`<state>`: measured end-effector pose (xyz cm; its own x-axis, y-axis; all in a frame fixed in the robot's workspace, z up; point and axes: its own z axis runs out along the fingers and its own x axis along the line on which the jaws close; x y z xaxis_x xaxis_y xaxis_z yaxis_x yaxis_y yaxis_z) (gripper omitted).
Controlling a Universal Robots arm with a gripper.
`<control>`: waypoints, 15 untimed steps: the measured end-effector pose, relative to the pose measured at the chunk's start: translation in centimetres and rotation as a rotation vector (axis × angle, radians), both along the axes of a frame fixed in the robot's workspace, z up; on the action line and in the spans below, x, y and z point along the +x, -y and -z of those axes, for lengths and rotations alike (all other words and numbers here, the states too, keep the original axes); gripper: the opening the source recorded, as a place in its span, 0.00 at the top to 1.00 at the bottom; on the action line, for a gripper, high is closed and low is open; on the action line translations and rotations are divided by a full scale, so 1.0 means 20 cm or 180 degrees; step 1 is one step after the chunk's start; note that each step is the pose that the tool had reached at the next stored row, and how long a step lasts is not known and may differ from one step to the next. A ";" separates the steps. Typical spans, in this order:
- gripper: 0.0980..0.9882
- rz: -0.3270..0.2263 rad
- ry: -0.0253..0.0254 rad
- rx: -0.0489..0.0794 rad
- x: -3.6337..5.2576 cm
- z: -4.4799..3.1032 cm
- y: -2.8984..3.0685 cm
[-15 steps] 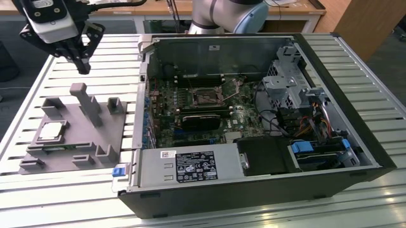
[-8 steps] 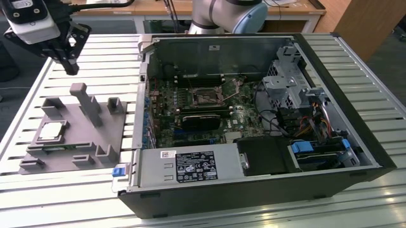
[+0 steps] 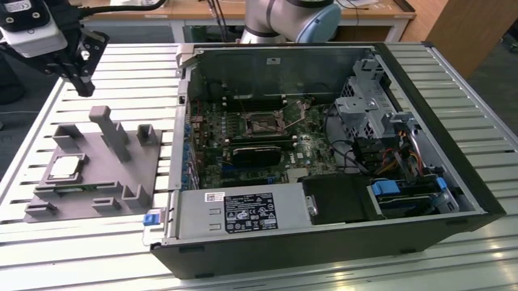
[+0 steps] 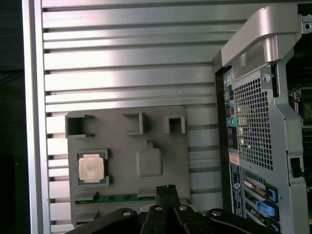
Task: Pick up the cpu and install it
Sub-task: 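Reach for the cpu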
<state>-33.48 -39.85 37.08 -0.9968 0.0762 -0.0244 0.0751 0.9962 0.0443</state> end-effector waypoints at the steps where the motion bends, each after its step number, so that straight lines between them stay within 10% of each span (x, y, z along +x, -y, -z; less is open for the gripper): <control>1: 0.99 0.0000 0.0000 0.0000 -0.006 0.001 0.000; 15: 0.99 0.0000 0.0000 0.0000 -0.088 0.010 0.000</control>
